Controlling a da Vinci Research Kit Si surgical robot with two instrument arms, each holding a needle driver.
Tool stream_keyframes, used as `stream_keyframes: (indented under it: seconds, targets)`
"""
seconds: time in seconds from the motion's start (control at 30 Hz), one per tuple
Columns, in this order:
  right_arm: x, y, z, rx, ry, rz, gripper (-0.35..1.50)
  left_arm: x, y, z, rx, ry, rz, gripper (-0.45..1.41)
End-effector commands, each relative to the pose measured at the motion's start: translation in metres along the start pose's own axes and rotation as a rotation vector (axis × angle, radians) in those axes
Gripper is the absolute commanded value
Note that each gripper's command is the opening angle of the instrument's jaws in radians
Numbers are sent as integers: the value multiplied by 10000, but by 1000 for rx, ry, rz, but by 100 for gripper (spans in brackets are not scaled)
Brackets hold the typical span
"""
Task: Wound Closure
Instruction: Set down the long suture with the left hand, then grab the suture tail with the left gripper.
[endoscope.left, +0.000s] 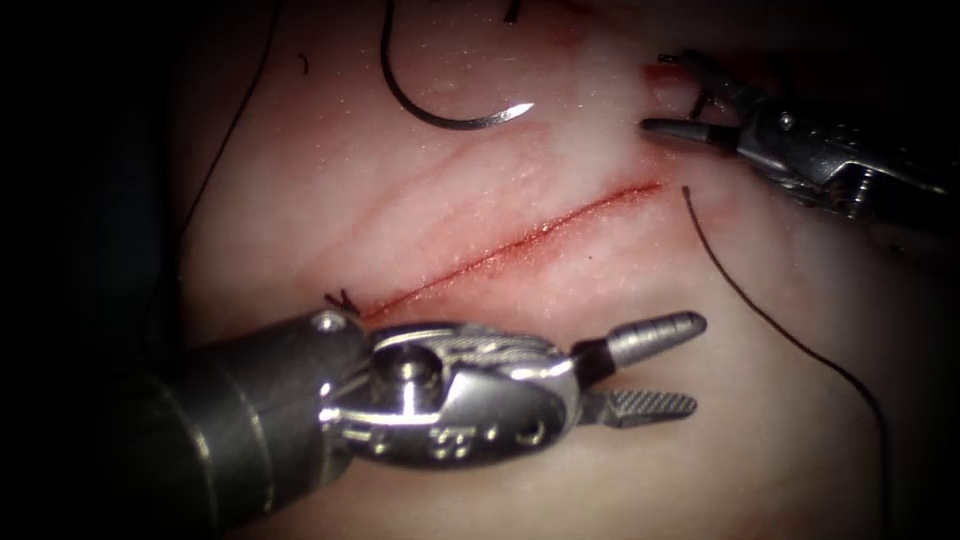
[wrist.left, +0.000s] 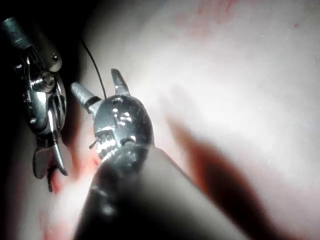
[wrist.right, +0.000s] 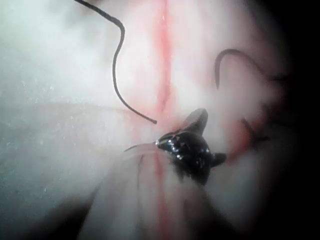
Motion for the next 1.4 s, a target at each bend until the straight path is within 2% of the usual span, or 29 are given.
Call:
stream_keyframes:
  seconds: [0.03, 0.17, 0.27, 0.37, 0.47, 0.57, 0.63, 0.73, 0.8, 0.9, 1.0, 1.17, 1.4]
  targets:
    - [2, 0, 9, 1, 4, -2, 121, -7, 5, 1, -21, -2, -14, 79]
    - [2, -1, 9, 3, 4, -2, 121, -30, 48, -23, -107, -39, -78, 79]
    - [3, -2, 9, 6, 5, -2, 121, -41, 66, -41, -126, -64, -97, 79]
    - [4, -3, 10, 11, 3, -1, 125, -49, 70, -63, -96, -103, -103, 79]
    - [12, -7, 12, 43, 19, 5, 130, -56, 65, -87, -16, -164, -119, 79]
    - [30, -16, 15, 140, 57, -3, 125, -66, 60, -112, 36, -213, -129, 63]
    - [46, -22, 16, 195, 71, -15, 111, -75, 57, -126, 56, -254, -138, 55]
    - [68, -28, 16, 237, 81, -36, 106, -89, 53, -140, 87, -374, -142, 50]
    - [78, -33, 17, 257, 85, -45, 106, -97, 49, -145, 116, -472, -148, 53]
    - [86, -46, 17, 304, 62, -74, 106, -103, 46, -149, 153, -547, -165, 60]
    - [85, -59, 15, 357, 27, -99, 106, -104, 44, -149, 179, -574, -168, 61]
    - [68, -75, 10, 430, -46, -142, 99, -108, 42, -140, 197, -609, -127, 66]
    - [53, -86, 7, 459, -78, -173, 94, -109, 40, -124, 198, -636, -67, 68]
